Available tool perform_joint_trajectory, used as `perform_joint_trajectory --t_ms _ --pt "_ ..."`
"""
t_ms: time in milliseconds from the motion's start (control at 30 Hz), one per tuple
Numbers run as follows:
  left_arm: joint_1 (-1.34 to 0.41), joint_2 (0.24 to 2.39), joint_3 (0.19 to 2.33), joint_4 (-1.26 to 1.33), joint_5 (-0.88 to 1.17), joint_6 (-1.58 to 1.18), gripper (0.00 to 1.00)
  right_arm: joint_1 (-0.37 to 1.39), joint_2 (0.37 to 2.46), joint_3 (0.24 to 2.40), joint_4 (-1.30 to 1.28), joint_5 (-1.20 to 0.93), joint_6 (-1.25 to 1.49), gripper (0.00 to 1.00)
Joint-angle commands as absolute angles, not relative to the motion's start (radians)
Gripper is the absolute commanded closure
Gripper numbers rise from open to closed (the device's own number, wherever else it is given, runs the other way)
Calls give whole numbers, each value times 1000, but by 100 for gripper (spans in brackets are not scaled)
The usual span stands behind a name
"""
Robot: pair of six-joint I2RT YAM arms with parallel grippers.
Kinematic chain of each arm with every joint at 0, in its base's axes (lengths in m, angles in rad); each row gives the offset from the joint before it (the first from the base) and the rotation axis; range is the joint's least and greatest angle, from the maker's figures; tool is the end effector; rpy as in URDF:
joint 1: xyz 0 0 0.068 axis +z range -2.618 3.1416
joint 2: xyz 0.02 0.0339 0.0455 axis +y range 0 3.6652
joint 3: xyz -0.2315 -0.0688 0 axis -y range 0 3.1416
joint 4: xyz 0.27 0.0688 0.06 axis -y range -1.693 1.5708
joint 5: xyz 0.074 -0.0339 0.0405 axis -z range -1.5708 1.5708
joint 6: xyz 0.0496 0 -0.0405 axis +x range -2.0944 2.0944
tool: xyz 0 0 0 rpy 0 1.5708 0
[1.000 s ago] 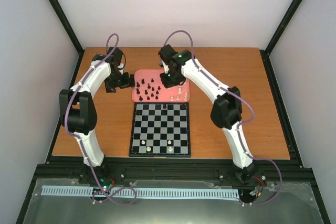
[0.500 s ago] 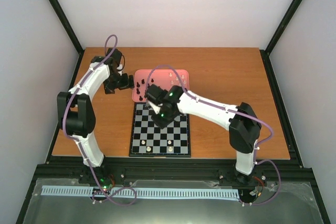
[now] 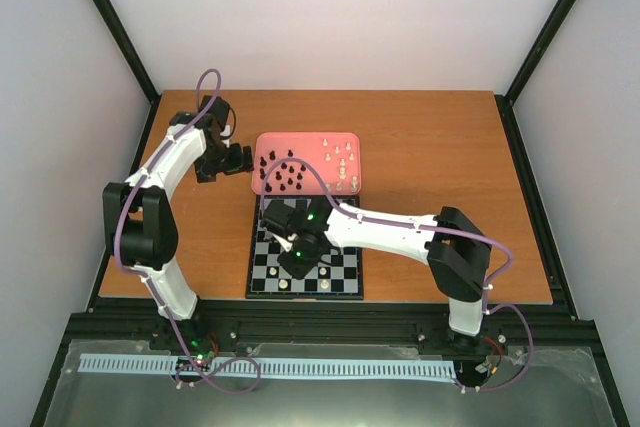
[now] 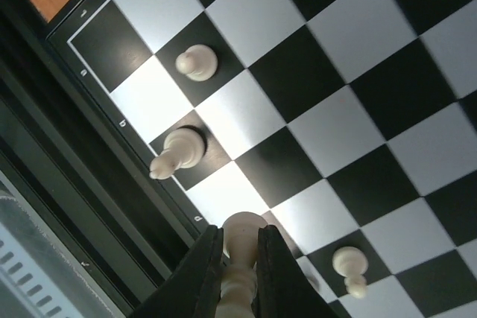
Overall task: Set up the chess pieces on the board
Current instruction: Place the chess piece on the chessboard.
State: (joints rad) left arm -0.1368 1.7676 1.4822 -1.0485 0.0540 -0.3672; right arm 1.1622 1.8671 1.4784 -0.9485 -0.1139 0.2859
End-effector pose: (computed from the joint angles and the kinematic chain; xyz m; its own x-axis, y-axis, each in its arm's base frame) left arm 0.3664 -0.0531 0.2020 -0.9522 -0.2308 -0.2002 -0.2069 0.9692 -0.1332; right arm 0.1493 0.3590 0.1682 -0.6309 -0.7520 -0.1909 -0.7757 0.6073 0.1714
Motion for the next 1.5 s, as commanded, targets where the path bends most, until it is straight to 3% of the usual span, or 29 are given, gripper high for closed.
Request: perform_joint_trajectory --t_ms 0,1467 --pt "-138 1728 1486 -1025 44 -381 0 1189 1850 1444 -894 -130 318 97" --pt "-138 1683 1441 -1011 39 -376 0 1198 1940 1406 -860 -193 316 97"
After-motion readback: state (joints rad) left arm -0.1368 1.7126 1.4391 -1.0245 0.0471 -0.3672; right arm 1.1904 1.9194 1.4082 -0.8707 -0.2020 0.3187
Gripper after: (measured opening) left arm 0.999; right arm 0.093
